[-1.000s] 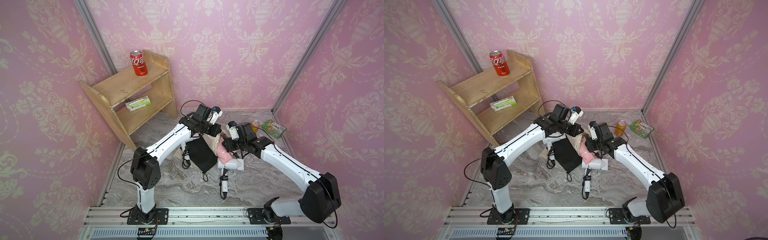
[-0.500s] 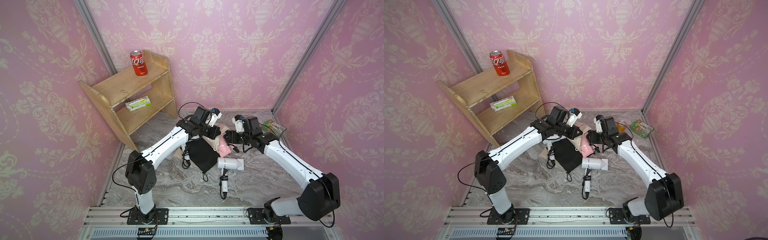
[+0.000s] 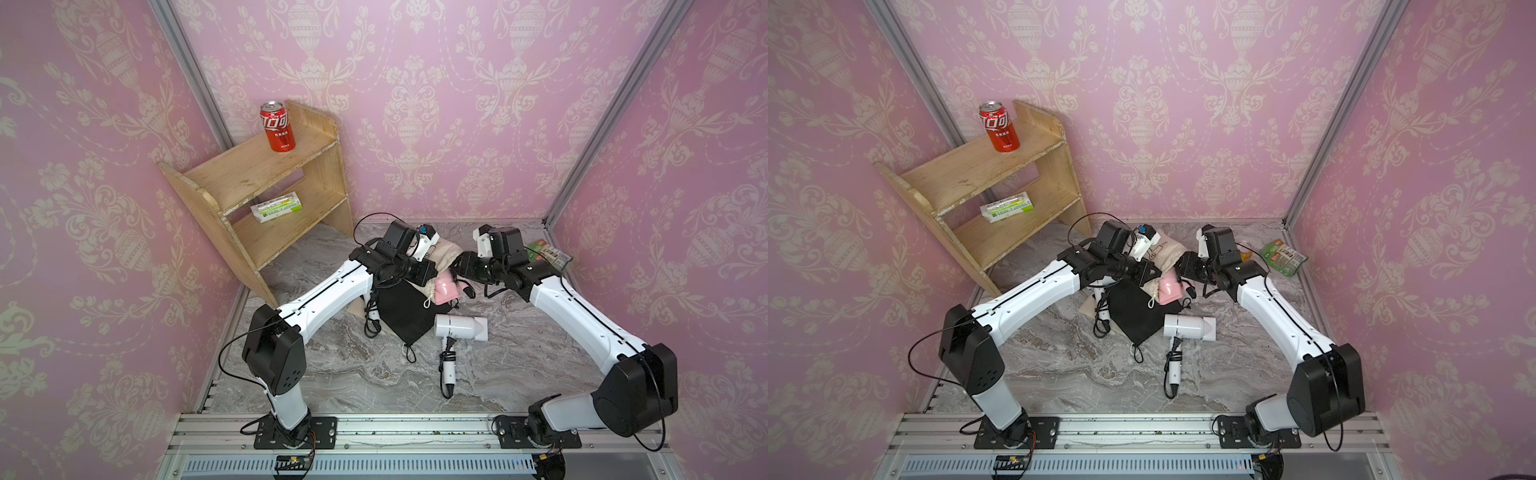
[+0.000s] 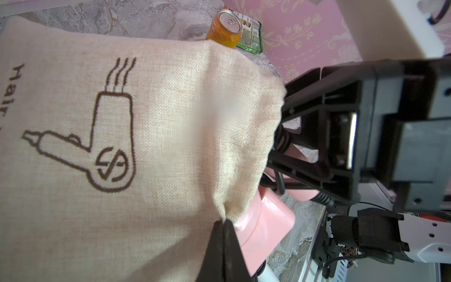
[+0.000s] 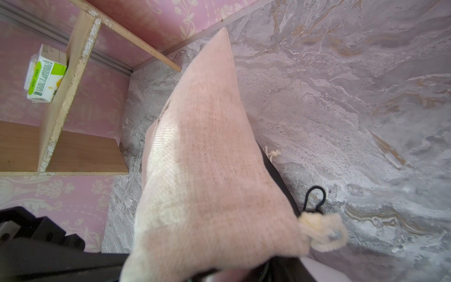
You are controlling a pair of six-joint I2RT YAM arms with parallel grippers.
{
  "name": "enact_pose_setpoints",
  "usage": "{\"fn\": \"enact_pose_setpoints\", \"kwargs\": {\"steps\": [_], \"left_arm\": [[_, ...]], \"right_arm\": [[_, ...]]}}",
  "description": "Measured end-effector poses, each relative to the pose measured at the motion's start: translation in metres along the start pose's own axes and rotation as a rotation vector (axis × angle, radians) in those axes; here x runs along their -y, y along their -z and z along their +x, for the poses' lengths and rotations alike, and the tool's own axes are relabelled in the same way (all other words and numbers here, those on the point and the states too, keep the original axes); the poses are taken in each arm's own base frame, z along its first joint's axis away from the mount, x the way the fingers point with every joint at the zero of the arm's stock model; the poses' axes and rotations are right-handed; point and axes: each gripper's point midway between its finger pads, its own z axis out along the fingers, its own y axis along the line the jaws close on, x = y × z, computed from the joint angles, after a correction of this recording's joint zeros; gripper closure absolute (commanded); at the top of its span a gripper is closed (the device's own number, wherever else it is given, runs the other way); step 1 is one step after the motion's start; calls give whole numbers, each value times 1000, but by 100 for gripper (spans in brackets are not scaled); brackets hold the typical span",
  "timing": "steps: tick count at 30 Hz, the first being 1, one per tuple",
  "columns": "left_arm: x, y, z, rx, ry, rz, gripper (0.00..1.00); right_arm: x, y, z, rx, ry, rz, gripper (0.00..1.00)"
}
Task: Pack away hair dryers
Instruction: Place the hair dryer in the drawstring bag.
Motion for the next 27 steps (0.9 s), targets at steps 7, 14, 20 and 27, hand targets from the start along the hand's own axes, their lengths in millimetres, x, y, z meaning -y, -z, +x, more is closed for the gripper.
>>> {"fn": "enact_pose_setpoints", "kwargs": {"steps": [7,14,20,27], "left_arm": [[-2,1,10,5,-1,1,100],[-7,-6,21,1,24,2,100],[-7,-10,21,17,37,9,100],[3,-13,23,12,39,29,100]], "right_arm": [[10,-6,-3,31,-85,-2,64],[18,-11,-3,60,-154,17,64],[23,-12,-9,99,-195,35,64],[26,-12,-14,152,-211,80,63]]}}
